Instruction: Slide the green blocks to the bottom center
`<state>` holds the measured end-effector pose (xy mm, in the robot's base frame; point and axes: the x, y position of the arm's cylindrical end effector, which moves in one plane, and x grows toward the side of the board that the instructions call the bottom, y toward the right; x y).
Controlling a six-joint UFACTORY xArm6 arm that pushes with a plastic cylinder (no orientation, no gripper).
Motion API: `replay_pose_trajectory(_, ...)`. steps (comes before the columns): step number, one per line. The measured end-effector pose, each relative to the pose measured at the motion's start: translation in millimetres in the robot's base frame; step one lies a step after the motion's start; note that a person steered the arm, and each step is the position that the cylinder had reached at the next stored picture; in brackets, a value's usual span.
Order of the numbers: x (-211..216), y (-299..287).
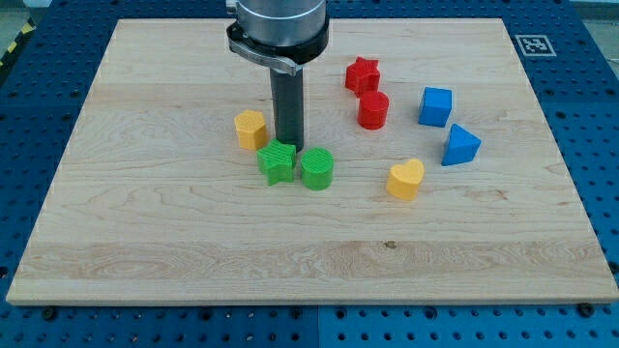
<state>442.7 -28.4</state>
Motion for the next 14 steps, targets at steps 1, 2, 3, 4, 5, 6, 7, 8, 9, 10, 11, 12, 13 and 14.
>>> replay_pose_trajectory(1,-2.2,-1.6)
replay_pose_trajectory(2,-8.0,-2.4)
replay_pose_trajectory(3,-5.5,23.0)
replay_pose_trajectory(4,8.6,45.4)
replay_pose_trajectory(5,24.9,48.3)
replay_pose_trajectory(6,33.5,48.3)
replay_pose_trajectory(7,37.1,48.3)
replay_pose_trajectory(8,37.1,48.3)
replay_pose_trajectory(9,37.1,43.9)
replay_pose_trajectory(10,37.5,41.4)
replay_pose_trajectory(11,37.7,41.4)
replay_pose_trajectory(12,44.5,26.1)
replay_pose_trajectory(13,49.1,9.6)
replay_pose_trajectory(14,49.6,-8.0)
